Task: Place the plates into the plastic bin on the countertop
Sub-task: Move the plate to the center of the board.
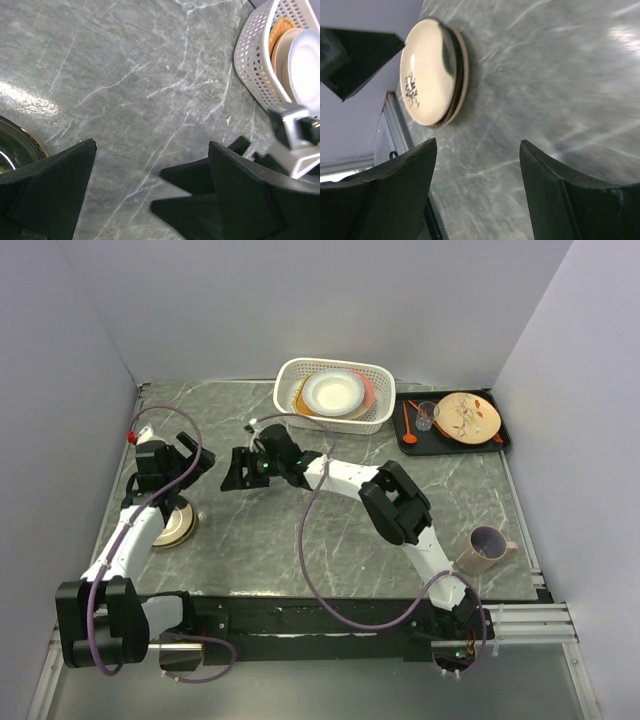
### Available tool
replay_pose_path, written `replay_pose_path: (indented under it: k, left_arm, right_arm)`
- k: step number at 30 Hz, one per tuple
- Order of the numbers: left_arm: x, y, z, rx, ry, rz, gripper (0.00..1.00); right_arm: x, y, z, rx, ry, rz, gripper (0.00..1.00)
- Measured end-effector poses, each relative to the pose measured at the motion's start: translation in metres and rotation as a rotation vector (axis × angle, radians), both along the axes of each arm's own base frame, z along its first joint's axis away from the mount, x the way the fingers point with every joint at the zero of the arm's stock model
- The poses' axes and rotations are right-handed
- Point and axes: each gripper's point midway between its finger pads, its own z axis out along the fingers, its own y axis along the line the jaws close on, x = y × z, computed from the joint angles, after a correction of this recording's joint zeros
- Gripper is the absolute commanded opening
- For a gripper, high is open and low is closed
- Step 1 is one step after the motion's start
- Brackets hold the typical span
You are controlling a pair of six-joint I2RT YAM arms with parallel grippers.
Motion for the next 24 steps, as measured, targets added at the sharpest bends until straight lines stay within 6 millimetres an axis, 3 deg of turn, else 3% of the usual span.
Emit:
replay_pose_path:
  k: [5, 15, 24]
  left_arm:
    - [-0.001, 0.005, 0.003, -0.022, -0.004, 0.013, 0.99]
    - [-0.01, 0.01, 0.038, -0.014, -0.102, 0.033, 0.99]
    - [-0.015, 0.014, 0.045, -0.01, -0.105, 0.047, 0.99]
  right_arm:
    - [-0.016, 0.026, -0.007, 0.006, 0.005, 0.06, 0.73]
    - [-0.032, 0.052, -0.043, -0.01, 0.053, 0.109, 0.71]
    - [-0.037, 0.075, -0.046, 0.042, 0.078, 0.131, 0.65]
